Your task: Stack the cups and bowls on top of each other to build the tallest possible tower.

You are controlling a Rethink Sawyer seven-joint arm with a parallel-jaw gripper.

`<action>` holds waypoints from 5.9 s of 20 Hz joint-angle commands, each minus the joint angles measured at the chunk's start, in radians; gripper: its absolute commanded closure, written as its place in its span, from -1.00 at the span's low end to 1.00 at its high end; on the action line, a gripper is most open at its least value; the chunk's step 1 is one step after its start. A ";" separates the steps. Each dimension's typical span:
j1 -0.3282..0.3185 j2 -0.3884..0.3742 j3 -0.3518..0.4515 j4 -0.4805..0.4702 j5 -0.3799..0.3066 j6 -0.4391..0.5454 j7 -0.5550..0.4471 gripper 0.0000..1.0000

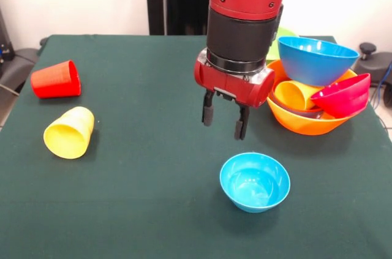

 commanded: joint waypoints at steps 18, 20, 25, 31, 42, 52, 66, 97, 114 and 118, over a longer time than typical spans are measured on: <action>-0.008 0.146 0.114 -0.134 -0.064 0.030 -0.146 -1.00; -0.007 0.142 0.112 -0.137 -0.062 0.040 -0.146 -1.00; -0.008 0.152 0.117 -0.147 -0.058 0.043 -0.148 -1.00; -0.009 0.171 0.117 -0.123 -0.063 -0.014 -0.128 -1.00; -0.012 0.230 0.110 -0.074 -0.087 -0.145 -0.091 -1.00; 0.001 0.233 0.095 -0.076 -0.074 -0.149 -0.088 -1.00; -0.019 0.306 0.127 -0.071 -0.101 -0.202 -0.137 -1.00; 0.039 0.102 0.058 0.126 -0.067 -0.179 -0.032 1.00; 0.189 -0.293 -0.033 0.463 0.041 -0.022 0.129 1.00; 0.224 -0.371 -0.041 0.551 0.068 -0.003 0.125 1.00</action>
